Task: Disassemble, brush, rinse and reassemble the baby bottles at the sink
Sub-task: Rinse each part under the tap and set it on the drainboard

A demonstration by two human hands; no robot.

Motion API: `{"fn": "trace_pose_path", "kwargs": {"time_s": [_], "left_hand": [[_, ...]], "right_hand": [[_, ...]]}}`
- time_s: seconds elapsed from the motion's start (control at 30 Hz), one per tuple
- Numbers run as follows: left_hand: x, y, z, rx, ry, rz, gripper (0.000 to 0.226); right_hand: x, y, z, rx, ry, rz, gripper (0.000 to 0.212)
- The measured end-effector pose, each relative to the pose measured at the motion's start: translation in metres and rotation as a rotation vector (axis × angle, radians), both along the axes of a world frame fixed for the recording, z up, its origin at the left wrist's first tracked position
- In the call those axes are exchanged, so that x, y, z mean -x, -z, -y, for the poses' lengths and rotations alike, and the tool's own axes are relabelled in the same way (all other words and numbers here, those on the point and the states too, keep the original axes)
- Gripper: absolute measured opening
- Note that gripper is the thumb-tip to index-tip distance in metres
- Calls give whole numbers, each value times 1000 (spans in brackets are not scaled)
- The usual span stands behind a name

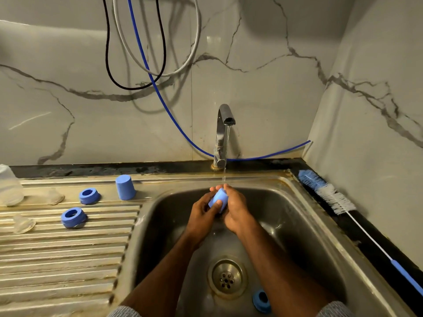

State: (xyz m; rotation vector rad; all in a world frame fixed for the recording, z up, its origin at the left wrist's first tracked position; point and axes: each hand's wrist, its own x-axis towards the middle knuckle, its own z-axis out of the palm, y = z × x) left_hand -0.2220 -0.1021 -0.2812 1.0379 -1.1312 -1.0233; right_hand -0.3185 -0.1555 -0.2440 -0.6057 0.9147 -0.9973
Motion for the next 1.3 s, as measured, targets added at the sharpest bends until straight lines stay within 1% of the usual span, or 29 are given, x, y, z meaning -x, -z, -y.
{"fn": "trace_pose_path", "kwargs": {"time_s": [0.1,0.2,0.27,0.33,0.43,0.47,0.53,0.57,0.63,0.7,0.8,0.83,0.9,0.97,1.1,1.13,1.17,1.27,1.3], "left_hand": [[3,0,4,-123,-51,-105,43],[5,-7,6,-251,-49,-253,50],[4,-11,6,-314,10,-377,54],[4,-10,5,-350,58,-426,56],[4,-4,7,-355,25,-339,52],[5,-4,6,-335,16,-305,46],[4,-3,4,-264,-2,-240,31],[4,-4,3,-224,-11,-200,31],[5,-3,2,-155,-23,-90,48],[7,-3,1,-128,-43,1,57],[7,-3,1,-109,-56,5,56],[7,-3,1,-106,-50,-7,55],[7,-1,2,-111,-47,-9,52],[8,1,2,-130,-55,1,48],[9,-1,0,-176,-78,51,29],[9,-3,-1,-197,-38,-4,25],[10,-6,-2,-232,21,-110,26],[11,-17,-4,-394,141,-521,41],[9,-18,-3,-424,151,-609,46]], "right_hand": [[10,6,0,24,-153,31,32],[16,12,0,60,-241,16,32],[15,10,-2,108,-250,-34,31],[11,10,-3,152,-201,-141,32],[7,17,2,180,-68,-233,36],[7,19,5,178,-21,-239,36],[10,21,9,161,41,-260,27],[12,21,10,145,51,-265,21],[15,20,11,112,69,-254,12],[15,20,11,92,101,-271,13],[12,20,9,102,127,-324,32],[12,20,8,117,130,-344,34],[13,19,8,161,130,-371,31],[14,18,10,198,121,-370,32],[12,18,4,282,-7,-406,25],[12,17,2,295,-44,-397,25],[13,15,-1,304,-72,-373,26],[14,10,-5,330,-159,-174,31],[15,8,-6,338,-182,-114,34]]}}
